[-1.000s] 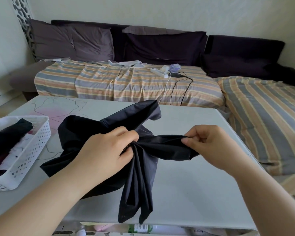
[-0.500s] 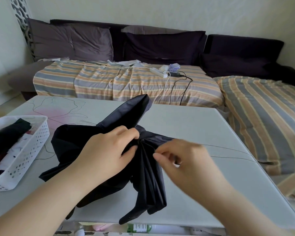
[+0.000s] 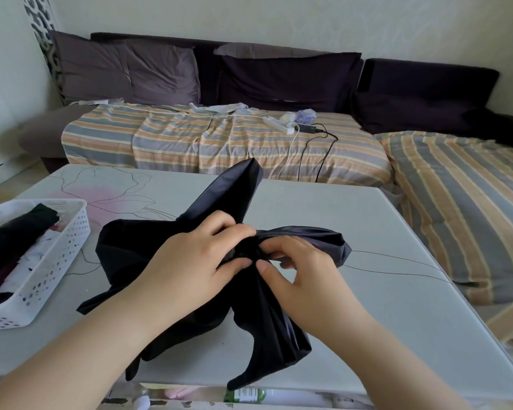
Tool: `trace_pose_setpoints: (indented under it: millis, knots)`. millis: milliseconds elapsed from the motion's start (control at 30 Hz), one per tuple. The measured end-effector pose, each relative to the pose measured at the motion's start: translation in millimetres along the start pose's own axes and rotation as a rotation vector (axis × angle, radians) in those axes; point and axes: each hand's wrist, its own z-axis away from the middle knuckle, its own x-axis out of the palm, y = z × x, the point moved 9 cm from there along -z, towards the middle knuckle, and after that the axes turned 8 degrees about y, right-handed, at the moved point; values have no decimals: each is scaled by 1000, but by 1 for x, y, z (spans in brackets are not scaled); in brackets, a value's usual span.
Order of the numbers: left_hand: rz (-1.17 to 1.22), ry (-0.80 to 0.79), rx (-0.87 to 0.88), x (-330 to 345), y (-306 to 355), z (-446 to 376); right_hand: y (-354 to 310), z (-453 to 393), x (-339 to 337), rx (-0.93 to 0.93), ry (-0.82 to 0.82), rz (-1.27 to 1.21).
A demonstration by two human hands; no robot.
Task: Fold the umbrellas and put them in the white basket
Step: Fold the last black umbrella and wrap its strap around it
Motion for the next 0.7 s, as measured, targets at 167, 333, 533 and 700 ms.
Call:
trace_pose_setpoints:
  millis: [167, 333, 533, 700]
  knots:
    - [-23, -7, 72, 2, 9, 2, -1, -2, 8, 32, -46, -72]
    - [68, -6, 132, 3, 19, 1, 6, -5, 1, 117, 99, -147]
    - [32, 13, 198, 2, 25, -2, 12, -4, 7, 200, 48, -256]
    - [33, -29, 208, 6, 23, -1, 21, 9, 7, 216, -104, -317]
